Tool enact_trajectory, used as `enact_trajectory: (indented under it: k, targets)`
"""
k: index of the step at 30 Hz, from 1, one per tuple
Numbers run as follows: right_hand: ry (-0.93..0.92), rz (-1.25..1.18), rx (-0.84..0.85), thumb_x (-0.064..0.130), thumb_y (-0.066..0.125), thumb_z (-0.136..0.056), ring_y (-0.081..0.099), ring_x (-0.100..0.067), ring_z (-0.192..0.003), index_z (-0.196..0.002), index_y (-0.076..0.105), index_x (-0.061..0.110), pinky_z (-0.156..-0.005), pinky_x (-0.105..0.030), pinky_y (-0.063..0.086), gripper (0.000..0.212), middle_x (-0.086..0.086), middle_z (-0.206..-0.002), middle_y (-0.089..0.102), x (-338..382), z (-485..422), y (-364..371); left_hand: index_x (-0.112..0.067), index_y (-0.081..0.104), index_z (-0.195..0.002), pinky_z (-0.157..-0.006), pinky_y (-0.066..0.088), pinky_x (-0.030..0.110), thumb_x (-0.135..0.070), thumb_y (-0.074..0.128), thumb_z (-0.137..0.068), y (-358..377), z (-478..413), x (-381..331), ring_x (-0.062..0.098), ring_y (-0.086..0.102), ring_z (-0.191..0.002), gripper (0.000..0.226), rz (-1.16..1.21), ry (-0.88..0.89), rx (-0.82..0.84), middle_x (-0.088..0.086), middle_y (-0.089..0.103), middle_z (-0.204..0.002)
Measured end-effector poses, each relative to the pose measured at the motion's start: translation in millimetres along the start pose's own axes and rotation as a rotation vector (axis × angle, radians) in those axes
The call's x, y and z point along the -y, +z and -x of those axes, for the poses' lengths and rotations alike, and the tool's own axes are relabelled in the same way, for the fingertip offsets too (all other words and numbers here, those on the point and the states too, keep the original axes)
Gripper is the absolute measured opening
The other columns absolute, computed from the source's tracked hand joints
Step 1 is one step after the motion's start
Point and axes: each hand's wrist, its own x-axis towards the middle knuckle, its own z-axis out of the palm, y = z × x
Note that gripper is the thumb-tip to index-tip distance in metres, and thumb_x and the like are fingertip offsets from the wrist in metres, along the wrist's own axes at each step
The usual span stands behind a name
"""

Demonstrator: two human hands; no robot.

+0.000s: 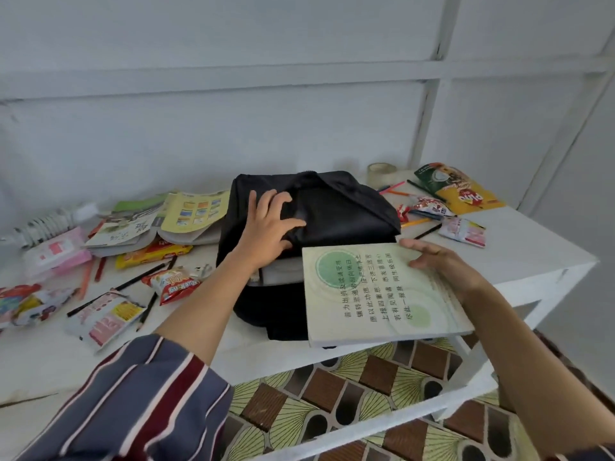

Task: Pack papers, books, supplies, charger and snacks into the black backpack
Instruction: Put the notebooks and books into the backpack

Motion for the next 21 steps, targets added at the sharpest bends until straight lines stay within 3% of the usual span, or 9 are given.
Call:
enact_trajectory:
  k: [2,4,5,7,9,13,15,17,21]
  targets:
    - [0.011,-0.02,0.021,-0.01,0.047,-0.082,0.07,-0.022,-0.075,-0.104,0.065,0.017,-0.059,-0.026,0.057,0.04,-0.01,-0.097,0.07,-1.0,-7.8,-1.2,-0.022,0.064,-0.119,-0.11,0.009,0.057,-0.009,0.077,-0.069,5.2,-1.2,5.6,0.032,0.031,-0.121,0.053,-0.042,-0.021,-0.132,0.015,0.05,-0.124]
    - [0.023,-0.066,0.039,-0.01,0.047,-0.083,0.07,-0.026,-0.078,-0.107,0.064,0.016,-0.06,-0.028,0.057,0.039,-0.012,-0.098,0.07,-1.7,-15.6,-3.6,-0.022,0.06,-0.12,-0.099,0.032,0.049,0.006,0.07,-0.07,8.9,-1.6,3.2,0.032,0.044,-0.107,0.057,-0.021,0.017,-0.211,0.013,0.055,-0.113]
    - [0.031,-0.078,0.042,-0.009,0.047,-0.083,0.069,-0.028,-0.081,-0.108,0.064,0.016,-0.063,-0.031,0.058,0.039,-0.013,-0.1,0.069,-1.8,-19.4,-4.8,-0.021,0.058,-0.12,-0.095,0.035,0.044,0.009,0.063,-0.074,12.1,-0.9,-0.2,0.034,0.048,-0.105,0.055,0.04,0.007,-0.195,0.013,0.055,-0.114]
    - [0.041,-0.08,0.044,-0.007,0.049,-0.083,0.067,-0.032,-0.087,-0.111,0.064,0.017,-0.069,-0.034,0.059,0.04,-0.015,-0.105,0.068,-1.6,-25.6,-8.5,-0.015,0.057,-0.122,-0.101,0.033,0.037,-0.009,0.05,-0.088,12.4,0.2,-13.2,0.033,0.046,-0.117,0.035,0.122,-0.096,-0.094,0.012,0.05,-0.128]
    - [0.053,-0.082,0.041,-0.006,0.05,-0.083,0.066,-0.034,-0.093,-0.113,0.063,0.018,-0.072,-0.037,0.058,0.04,-0.015,-0.109,0.067,-1.3,-31.8,-14.1,-0.011,0.057,-0.124,-0.114,0.02,0.034,-0.023,0.039,-0.089,22.4,1.4,-15.1,0.029,0.036,-0.131,0.041,0.131,-0.084,-0.023,0.009,0.043,-0.139]
    - [0.094,-0.095,0.044,-0.006,0.051,-0.081,0.065,-0.035,-0.096,-0.116,0.062,0.017,-0.07,-0.036,0.056,0.043,-0.016,-0.115,0.065,0.4,-38.7,-22.2,-0.028,0.067,-0.114,-0.117,-0.001,0.04,-0.014,0.054,-0.086,25.3,3.3,-6.5,0.026,0.012,-0.143,0.033,0.069,0.002,0.188,0.006,0.018,-0.155]
    - [0.104,-0.098,0.053,-0.005,0.051,-0.082,0.067,-0.033,-0.093,-0.118,0.061,0.016,-0.065,-0.034,0.056,0.043,-0.015,-0.113,0.066,1.1,-39.8,-22.5,-0.031,0.063,-0.119,-0.116,0.001,0.045,-0.019,0.057,-0.084,18.0,-3.5,-7.3,0.022,0.016,-0.141,0.038,0.085,-0.048,0.203,0.003,0.021,-0.154]
    - [0.096,-0.1,0.051,-0.005,0.051,-0.083,0.066,-0.032,-0.09,-0.115,0.062,0.016,-0.066,-0.034,0.056,0.04,-0.014,-0.11,0.066,1.7,-39.9,-18.8,-0.029,0.061,-0.122,-0.115,0.012,0.045,-0.021,0.059,-0.084,4.1,-16.6,-9.2,0.023,0.028,-0.136,0.039,0.131,-0.09,0.163,0.003,0.03,-0.149]
    - [0.035,-0.217,-0.111,-0.008,0.05,-0.083,0.066,-0.026,-0.077,-0.093,0.065,0.015,-0.054,-0.031,0.058,0.03,-0.009,-0.091,0.066,3.2,-35.3,3.3,-0.025,0.062,-0.122,-0.106,0.028,0.034,-0.023,0.061,-0.085,-25.2,-43.3,-3.0,0.022,0.041,-0.124,0.037,0.238,-0.172,0.083,0.001,0.04,-0.142]
